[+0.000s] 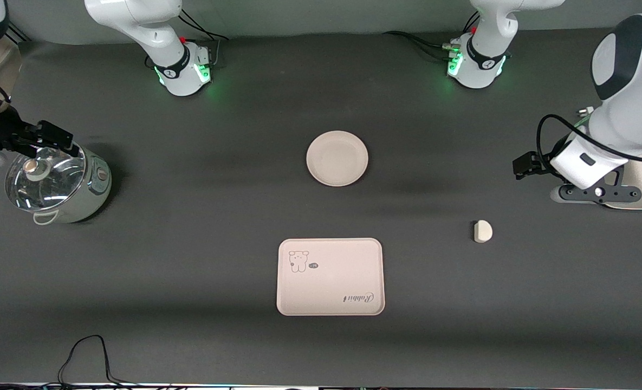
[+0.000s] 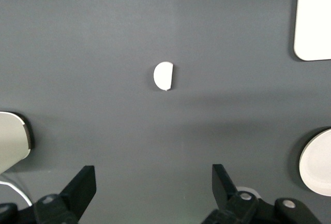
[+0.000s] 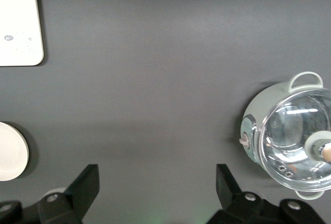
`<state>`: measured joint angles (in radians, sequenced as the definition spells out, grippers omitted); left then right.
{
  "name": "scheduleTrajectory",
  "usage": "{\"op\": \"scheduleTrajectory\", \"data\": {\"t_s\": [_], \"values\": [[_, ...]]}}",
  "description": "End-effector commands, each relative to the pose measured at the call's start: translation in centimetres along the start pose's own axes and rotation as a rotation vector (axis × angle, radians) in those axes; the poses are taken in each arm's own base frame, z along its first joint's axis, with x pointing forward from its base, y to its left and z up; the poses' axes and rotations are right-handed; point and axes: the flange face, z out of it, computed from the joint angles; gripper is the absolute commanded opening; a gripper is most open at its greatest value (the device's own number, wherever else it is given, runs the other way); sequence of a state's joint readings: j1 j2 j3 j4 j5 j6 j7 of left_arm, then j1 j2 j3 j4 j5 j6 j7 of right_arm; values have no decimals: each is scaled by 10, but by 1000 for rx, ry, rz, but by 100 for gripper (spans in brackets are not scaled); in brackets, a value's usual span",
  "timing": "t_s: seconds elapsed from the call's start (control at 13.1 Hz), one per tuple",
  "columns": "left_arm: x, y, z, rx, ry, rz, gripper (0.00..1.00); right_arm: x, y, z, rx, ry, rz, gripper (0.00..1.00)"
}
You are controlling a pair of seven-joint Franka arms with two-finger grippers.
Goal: Place bun in plate and plate on tray
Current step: 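Move the left gripper down over the white bun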
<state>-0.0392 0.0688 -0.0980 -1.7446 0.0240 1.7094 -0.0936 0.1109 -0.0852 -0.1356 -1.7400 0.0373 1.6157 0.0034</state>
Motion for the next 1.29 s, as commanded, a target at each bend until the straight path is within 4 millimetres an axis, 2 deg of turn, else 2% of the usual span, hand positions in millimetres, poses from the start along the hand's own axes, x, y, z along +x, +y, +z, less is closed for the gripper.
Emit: {"op": "scheduleTrajectory", "data": {"t_s": [0.0, 0.23, 0.38, 0.61, 0.69, 0.91, 0.99, 1.14, 1.22], "values": [[-1, 0, 56, 0, 4, 4, 100, 9, -29, 8, 14, 10, 30, 100], [15, 3, 132, -10, -2, 8, 100, 17, -75, 25, 7, 4, 61, 100], [33, 5, 174, -20, 6, 12, 100, 22, -92, 35, 35, -13, 56, 100], [53, 0, 229, -33, 41, 13, 99, 28, -101, 36, 102, -9, 71, 100], [58, -4, 247, -34, 49, 15, 99, 25, -115, 38, 100, -12, 55, 100], [69, -12, 288, -39, 87, 54, 98, 35, -146, 49, 97, 1, 100, 100], [70, -27, 297, -41, 93, 48, 98, 40, -152, 51, 94, 3, 101, 100], [72, -26, 312, -46, 96, 35, 98, 45, -162, 56, 113, -10, 111, 100], [72, -24, 313, -48, 96, 31, 98, 43, -175, 61, 117, -24, 118, 100]]}}
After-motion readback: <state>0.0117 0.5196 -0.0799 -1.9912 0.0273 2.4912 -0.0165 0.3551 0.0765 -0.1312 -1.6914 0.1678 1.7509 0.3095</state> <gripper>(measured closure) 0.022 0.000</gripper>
